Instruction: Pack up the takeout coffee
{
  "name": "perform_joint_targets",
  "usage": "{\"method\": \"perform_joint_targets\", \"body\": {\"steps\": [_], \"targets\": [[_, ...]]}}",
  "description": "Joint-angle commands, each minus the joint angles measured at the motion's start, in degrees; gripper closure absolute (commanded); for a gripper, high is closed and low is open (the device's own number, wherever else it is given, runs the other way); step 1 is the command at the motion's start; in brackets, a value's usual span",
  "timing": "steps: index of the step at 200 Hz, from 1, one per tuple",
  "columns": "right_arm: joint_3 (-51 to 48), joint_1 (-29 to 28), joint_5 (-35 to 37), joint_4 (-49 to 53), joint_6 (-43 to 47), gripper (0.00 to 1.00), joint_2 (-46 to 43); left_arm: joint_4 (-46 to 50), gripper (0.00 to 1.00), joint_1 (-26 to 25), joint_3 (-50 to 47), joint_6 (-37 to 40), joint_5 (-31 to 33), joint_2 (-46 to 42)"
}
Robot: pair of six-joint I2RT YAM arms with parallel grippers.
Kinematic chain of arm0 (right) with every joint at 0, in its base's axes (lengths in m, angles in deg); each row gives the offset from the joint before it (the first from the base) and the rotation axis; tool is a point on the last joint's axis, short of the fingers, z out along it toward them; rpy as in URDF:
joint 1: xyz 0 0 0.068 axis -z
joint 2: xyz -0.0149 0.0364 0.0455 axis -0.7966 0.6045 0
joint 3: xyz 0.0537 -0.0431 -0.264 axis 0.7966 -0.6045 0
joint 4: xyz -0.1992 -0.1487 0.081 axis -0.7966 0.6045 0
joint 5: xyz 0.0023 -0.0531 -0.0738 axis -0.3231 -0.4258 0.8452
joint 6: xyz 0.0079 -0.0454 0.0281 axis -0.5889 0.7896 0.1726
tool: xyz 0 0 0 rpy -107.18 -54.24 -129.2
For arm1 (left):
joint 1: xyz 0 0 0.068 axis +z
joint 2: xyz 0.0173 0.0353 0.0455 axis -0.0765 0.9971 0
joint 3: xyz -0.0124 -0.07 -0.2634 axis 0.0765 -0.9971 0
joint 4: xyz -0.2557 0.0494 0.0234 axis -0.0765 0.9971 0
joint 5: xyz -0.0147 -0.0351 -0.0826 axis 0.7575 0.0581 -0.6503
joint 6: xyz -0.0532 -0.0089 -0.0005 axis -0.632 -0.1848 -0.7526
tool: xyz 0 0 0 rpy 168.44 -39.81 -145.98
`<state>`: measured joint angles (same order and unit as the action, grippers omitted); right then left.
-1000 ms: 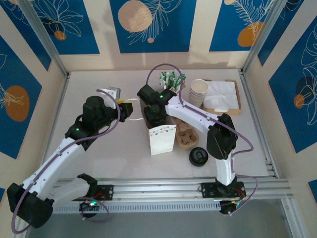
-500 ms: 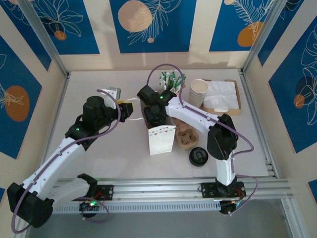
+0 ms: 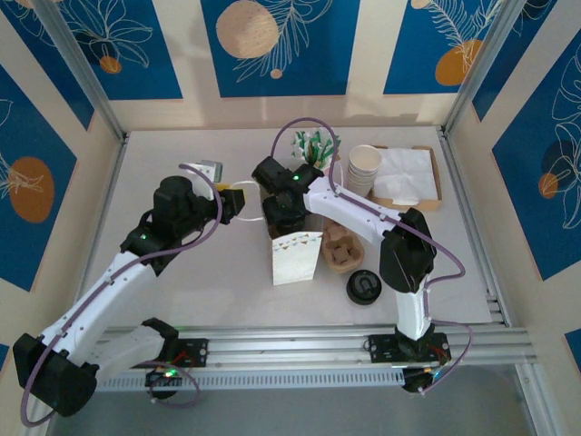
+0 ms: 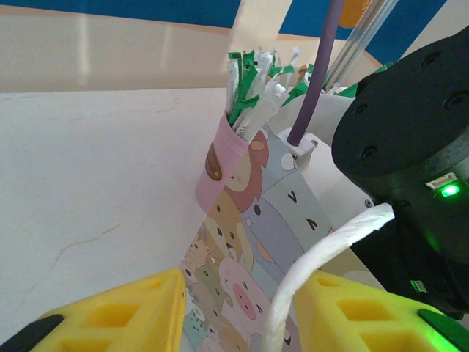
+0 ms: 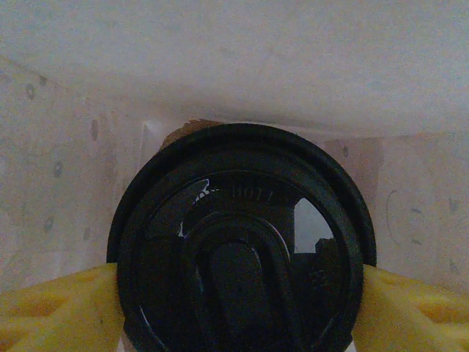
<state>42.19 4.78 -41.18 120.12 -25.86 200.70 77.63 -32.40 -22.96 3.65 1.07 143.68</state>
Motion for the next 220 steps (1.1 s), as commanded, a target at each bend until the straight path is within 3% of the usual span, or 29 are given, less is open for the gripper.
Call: {"method": "perform_joint_targets", "body": {"steps": [1, 95, 220], "targets": [[-0.3, -0.4, -4.7, 4.4, -1.9, 0.24, 0.3, 0.6, 0.57, -0.9, 0.2, 1.5, 1.0, 0.1], [1.6, -0.4, -4.7, 4.8, -1.9, 0.06, -2.4, 0.9, 0.57, -1.1, 0.3, 1.7, 1.0, 0.6], [7.8, -0.4, -3.2, 6.8, -2.2, 0.05, -5.9, 1.1, 0.57, -1.3, 0.4, 1.9, 1.2, 0.5]]}}
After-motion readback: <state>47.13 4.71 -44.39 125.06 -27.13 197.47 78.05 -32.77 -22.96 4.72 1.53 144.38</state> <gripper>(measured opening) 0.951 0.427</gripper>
